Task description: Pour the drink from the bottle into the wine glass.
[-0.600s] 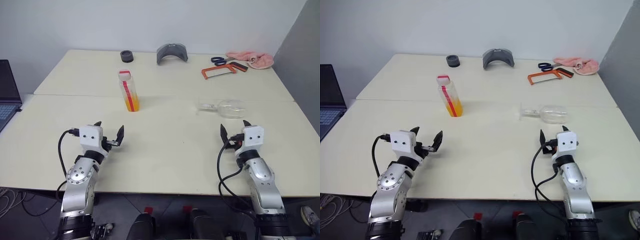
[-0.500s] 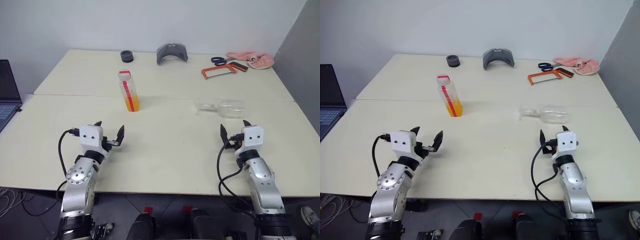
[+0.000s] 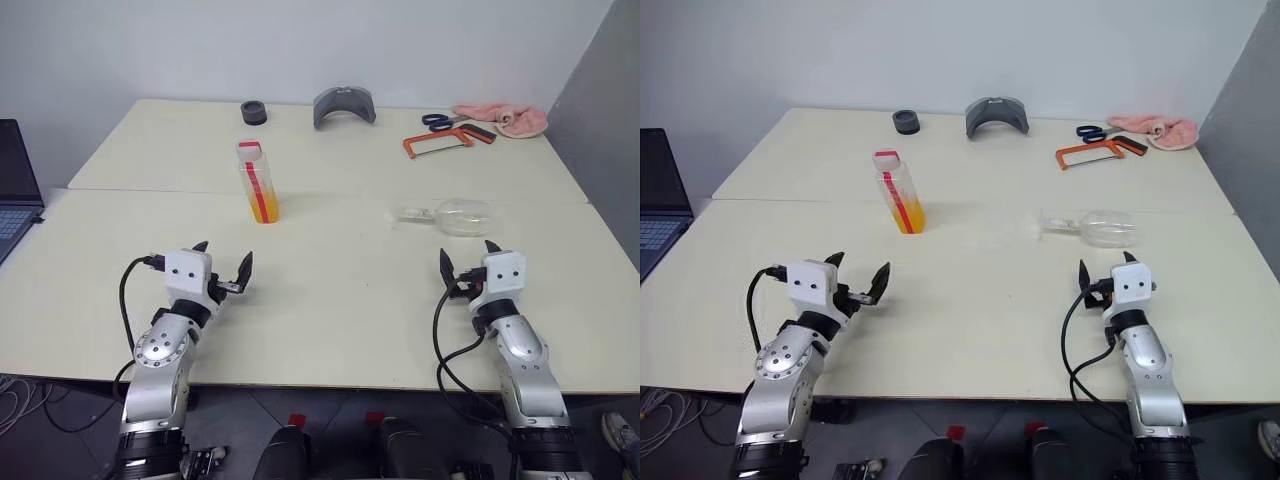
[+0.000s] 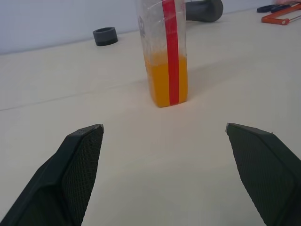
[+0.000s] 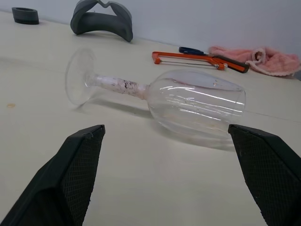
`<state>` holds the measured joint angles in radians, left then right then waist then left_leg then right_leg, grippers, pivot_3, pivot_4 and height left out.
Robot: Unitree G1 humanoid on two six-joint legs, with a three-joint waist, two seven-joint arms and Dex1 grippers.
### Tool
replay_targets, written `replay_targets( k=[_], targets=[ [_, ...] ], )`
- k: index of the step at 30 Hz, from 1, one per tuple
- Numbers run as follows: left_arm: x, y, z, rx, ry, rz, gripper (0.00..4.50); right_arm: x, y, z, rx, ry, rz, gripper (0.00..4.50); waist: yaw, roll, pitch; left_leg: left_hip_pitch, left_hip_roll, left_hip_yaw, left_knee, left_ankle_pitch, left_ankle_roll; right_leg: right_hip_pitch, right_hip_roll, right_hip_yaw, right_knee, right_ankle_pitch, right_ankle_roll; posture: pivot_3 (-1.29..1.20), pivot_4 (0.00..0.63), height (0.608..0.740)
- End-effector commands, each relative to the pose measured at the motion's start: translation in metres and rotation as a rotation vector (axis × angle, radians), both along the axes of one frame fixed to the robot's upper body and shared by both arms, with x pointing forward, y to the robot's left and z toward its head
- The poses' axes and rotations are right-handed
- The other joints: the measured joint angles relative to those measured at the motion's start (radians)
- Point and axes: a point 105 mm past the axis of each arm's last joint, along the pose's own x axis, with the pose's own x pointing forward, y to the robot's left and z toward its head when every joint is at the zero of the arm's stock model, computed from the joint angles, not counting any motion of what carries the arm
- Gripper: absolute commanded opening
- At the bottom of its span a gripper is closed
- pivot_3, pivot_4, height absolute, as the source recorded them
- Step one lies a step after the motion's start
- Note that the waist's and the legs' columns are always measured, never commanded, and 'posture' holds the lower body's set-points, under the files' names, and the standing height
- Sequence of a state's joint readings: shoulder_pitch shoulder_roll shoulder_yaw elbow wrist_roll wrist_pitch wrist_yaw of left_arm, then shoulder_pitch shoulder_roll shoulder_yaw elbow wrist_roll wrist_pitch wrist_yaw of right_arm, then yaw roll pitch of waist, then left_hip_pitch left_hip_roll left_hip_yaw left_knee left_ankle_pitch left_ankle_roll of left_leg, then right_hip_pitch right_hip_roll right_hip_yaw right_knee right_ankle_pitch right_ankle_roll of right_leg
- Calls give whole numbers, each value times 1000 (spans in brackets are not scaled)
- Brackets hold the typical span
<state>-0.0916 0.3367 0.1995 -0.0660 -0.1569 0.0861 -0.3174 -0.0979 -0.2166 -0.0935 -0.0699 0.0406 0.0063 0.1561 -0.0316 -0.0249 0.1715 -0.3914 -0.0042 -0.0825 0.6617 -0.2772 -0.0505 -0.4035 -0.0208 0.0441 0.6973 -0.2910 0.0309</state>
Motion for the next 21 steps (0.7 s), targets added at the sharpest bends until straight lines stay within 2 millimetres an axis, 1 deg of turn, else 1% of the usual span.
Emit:
replay_targets(
  k=[1,8,10,12,15,17,21],
  targets=[
    [-1,-4,14,16,-53,-25,4473,0,4,11,-6,-50,15,4500,0,0,0,0,0,0,0,0,0,0,0,0,0,0,0,0,150,740],
    [-4,-13,17,-32,-67,-88,4473,0,5,12,-1,-58,21,4500,0,0,0,0,0,0,0,0,0,0,0,0,0,0,0,0,150,740],
    [-3,-12,16,-26,-65,-81,4473,0,6,12,1,-61,31,4500,0,0,0,0,0,0,0,0,0,0,0,0,0,0,0,0,150,740],
    [0,-11,17,-27,-66,-49,4473,0,11,19,-9,-83,81,4500,0,0,0,0,0,0,0,0,0,0,0,0,0,0,0,0,150,740],
    [9,-9,18,-23,-61,0,4473,0,28,34,-22,-97,244,4500,0,0,0,0,0,0,0,0,0,0,0,0,0,0,0,0,150,740],
    [15,-9,20,-33,-61,23,4473,-2,44,42,-1,-77,381,4500,0,0,0,0,-1,0,1,0,0,0,0,0,0,0,0,0,150,740],
    [29,-16,28,-46,-68,29,4473,-12,75,59,14,-34,616,4500,0,0,0,0,-1,-1,0,0,0,0,1,-1,0,0,0,0,150,740]
  ],
)
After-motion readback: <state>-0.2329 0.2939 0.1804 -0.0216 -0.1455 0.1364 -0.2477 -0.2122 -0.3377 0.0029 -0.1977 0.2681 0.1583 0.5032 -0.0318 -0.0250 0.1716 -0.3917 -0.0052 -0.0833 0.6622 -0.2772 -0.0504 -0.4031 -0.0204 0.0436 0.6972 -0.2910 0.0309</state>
